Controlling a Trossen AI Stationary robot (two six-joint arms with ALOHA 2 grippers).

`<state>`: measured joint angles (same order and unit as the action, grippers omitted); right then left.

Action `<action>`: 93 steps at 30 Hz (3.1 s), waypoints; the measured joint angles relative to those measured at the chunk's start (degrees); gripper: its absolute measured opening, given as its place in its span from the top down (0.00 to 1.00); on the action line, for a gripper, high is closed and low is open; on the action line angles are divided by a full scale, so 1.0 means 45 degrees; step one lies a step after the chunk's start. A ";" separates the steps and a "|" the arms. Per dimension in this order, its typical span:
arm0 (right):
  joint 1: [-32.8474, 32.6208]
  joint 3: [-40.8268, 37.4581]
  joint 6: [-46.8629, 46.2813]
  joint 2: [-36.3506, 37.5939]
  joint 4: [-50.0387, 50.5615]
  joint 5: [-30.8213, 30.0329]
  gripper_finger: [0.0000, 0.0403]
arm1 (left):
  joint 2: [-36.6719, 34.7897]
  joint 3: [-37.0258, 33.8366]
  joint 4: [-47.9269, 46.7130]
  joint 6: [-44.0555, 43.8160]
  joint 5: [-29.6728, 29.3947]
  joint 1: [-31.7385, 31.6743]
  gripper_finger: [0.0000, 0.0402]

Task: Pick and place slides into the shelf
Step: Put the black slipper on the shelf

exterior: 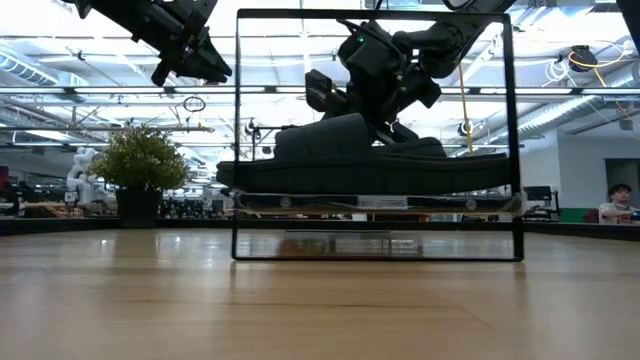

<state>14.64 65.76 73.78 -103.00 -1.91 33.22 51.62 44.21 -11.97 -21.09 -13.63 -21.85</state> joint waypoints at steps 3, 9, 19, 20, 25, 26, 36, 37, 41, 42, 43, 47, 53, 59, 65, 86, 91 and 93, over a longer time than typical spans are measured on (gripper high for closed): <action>0.0008 0.0000 0.0033 -0.0010 -0.0066 -0.0041 1.00 | 0.0000 0.0000 0.0000 0.0012 0.0000 0.0000 0.79; 0.0120 -0.0004 0.0316 -0.0009 0.0177 -0.0345 1.00 | 0.0000 0.0000 -0.0002 0.0095 0.0000 0.0000 0.79; 0.0139 -0.0005 0.1081 -0.0010 0.0570 -0.1394 0.99 | 0.0000 0.0000 0.0000 0.0090 0.0000 0.0000 0.79; 0.0139 -0.0005 0.1135 -0.0010 0.0634 -0.1420 0.99 | 0.0000 0.0000 0.0000 0.0090 0.0000 0.0000 0.79; 0.0072 -0.0005 0.1366 -0.0015 0.1357 -0.1463 0.99 | 0.0000 0.0000 0.0000 0.0085 0.0000 0.0000 0.79; 0.0066 -0.0005 0.1503 -0.0015 0.1511 -0.1496 0.99 | 0.0000 0.0000 0.0000 0.0085 0.0000 0.0000 0.79; -0.0035 -0.0005 -0.0075 -0.0015 0.1732 -0.1981 0.99 | 0.0000 0.0000 0.0000 0.0046 0.0000 0.0000 0.79; -0.0074 -0.0005 -0.0435 -0.0015 0.1726 -0.2089 0.99 | 0.0000 0.0000 0.0000 0.0043 0.0000 0.0000 0.79; -0.0249 -0.0005 -0.1198 0.0000 0.1718 -0.2702 0.99 | 0.0005 0.0000 0.0005 -0.0007 0.0000 0.0000 0.79; -0.0285 -0.0005 -0.1217 0.0000 0.1723 -0.2725 0.99 | 0.0000 0.0000 0.0000 -0.0007 0.0000 0.0000 0.79; -0.0301 -0.0005 -0.1234 0.0000 0.1727 -0.2734 0.99 | 0.0000 0.0000 0.0000 -0.0010 0.0000 0.0000 0.79; -0.0391 -0.0005 -0.1260 0.0000 0.1736 -0.2823 0.96 | 0.0002 0.0000 0.0000 -0.0036 0.0005 0.0000 0.79; -0.0517 -0.0009 -0.1283 -0.0005 0.1776 -0.3505 0.82 | 0.0000 0.0000 0.0000 -0.0036 0.0010 0.0000 0.79; -0.0788 -0.0019 -0.1200 0.0053 0.1810 -0.4168 0.72 | 0.0001 0.0000 0.0000 0.0051 0.0015 0.0000 0.79; -0.0920 -0.0019 -0.1174 0.0121 0.1903 -0.5143 0.67 | 0.0000 0.0000 0.0000 0.0061 0.0019 0.0000 0.79; -0.1697 -0.0029 -0.0627 0.0839 0.2837 -0.7543 0.60 | 0.0005 0.0000 0.0007 0.0085 0.0065 0.0287 0.79; -0.1697 -0.0029 -0.0564 0.1030 0.3024 -0.7442 0.60 | 0.0005 0.0000 0.0017 0.0010 0.0063 0.0454 0.79; -0.1697 -0.0029 -0.0551 0.1025 0.3039 -0.7423 0.60 | 0.0005 0.0000 0.0015 -0.0007 0.0063 0.0481 0.79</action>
<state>7.01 65.63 71.30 -98.39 11.77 -0.19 51.64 44.21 -11.90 -21.12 -13.34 -19.68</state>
